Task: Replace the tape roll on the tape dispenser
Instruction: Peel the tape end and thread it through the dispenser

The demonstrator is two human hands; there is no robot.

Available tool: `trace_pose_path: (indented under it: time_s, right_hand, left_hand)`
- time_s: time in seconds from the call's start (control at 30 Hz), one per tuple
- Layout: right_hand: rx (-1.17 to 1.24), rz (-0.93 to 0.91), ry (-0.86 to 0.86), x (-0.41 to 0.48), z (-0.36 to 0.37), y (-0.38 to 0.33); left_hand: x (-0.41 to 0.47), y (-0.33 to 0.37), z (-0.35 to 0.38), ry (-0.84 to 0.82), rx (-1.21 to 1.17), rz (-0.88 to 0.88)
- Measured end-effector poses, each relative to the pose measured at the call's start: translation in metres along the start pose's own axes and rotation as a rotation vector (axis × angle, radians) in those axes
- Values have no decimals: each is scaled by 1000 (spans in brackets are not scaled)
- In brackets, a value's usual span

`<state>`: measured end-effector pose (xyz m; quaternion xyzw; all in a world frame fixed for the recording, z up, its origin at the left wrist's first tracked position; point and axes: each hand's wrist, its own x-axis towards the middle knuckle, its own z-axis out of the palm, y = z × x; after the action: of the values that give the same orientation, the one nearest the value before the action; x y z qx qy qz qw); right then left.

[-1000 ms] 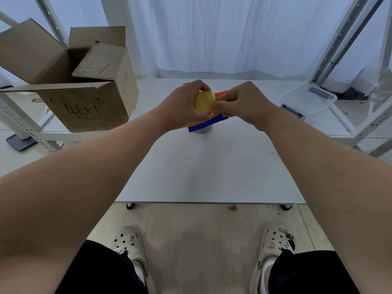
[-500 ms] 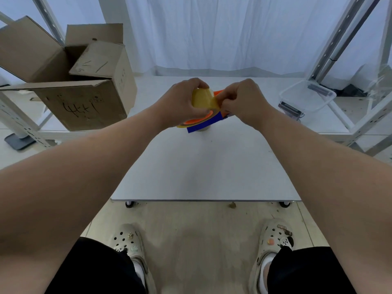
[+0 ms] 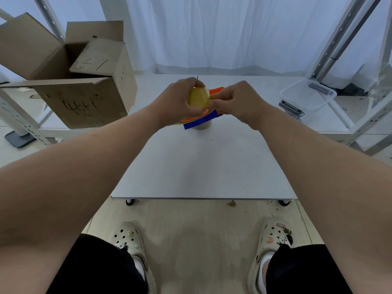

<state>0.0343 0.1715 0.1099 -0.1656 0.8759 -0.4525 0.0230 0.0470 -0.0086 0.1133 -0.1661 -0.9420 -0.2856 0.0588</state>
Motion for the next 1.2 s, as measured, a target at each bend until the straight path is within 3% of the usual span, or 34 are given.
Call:
trace_pose_path:
  time_s: [0.13, 0.6, 0.77, 0.93, 1.2]
  right_hand:
    - [-77, -33, 93, 4, 5, 1]
    - [-36, 0, 66, 4, 6, -4]
    - [-122, -15, 162, 7, 10, -2]
    - [-4, 45, 75, 2, 11, -1]
    - [2, 63, 102, 1, 10, -6]
  left_hand:
    - [-1, 1, -1, -4, 3, -12]
    - [-3, 1, 0, 7, 16, 9]
    - [-3, 3, -2, 17, 13, 7]
    - [-4, 1, -2, 2, 23, 19]
    - [-4, 3, -1, 1, 48, 33]
